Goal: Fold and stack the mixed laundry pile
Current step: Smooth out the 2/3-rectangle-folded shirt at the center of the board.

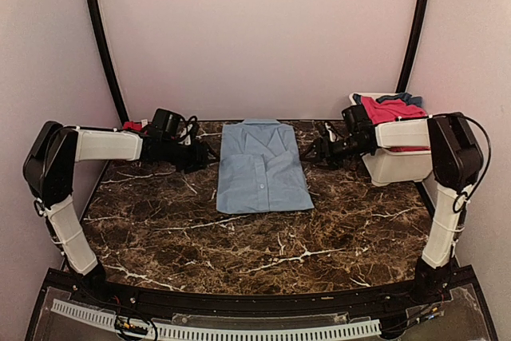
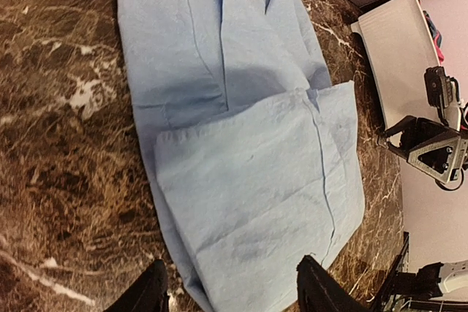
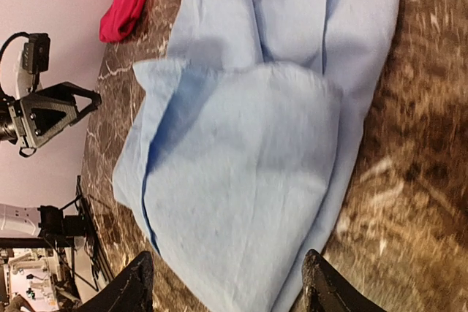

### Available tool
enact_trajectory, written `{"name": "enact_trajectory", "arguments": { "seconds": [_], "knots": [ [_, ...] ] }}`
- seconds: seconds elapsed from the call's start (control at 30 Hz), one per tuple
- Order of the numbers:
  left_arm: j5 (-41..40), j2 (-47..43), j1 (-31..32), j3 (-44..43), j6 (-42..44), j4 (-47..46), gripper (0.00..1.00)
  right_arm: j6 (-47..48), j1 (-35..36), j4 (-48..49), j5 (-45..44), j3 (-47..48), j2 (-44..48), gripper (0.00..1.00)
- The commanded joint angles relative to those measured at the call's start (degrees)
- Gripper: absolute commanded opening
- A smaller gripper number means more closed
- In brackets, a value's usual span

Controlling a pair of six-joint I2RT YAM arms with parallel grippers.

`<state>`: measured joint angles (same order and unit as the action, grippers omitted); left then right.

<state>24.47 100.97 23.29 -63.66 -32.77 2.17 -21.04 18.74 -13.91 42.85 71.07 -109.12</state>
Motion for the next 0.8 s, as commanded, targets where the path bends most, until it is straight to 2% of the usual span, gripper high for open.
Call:
{"name": "enact_trajectory", "arguments": {
  "seconds": [0.0, 0.2, 0.37, 0.57, 0.67, 0.77],
  "knots": [
    [2.6, 6.5, -1.1, -6.0, 1.6, -0.3, 0.58, 2.0, 0.0, -2.2, -0.8, 9.2, -7.2, 0.66],
    [3.4, 11.8, -1.1, -10.5, 2.0, -0.4, 0.6, 1.7, 0.0, -2.7, -0.3, 16.8, -13.8, 0.67],
    [4.1, 14.9, -1.1, -11.8, 1.7, -1.9, 0.61, 1.9, 0.0, -2.8, 0.5, 20.6, -17.5, 0.64],
    [3.9, 17.2, -1.1, -14.7, 2.0, -1.9, 0.58, 1.3, -0.1, -2.1, 1.3, 23.1, -19.5, 0.52],
    [4.4, 18.1, -1.1, -16.2, 2.0, -1.9, 0.52, 0.6, 0.0, -0.7, 2.3, 23.5, -19.9, 0.42],
    [5.1, 19.4, -1.1, -18.1, 1.9, -1.6, 0.48, 0.3, 0.0, -1.1, 2.6, 24.8, -20.9, 0.4]
  ]
}}
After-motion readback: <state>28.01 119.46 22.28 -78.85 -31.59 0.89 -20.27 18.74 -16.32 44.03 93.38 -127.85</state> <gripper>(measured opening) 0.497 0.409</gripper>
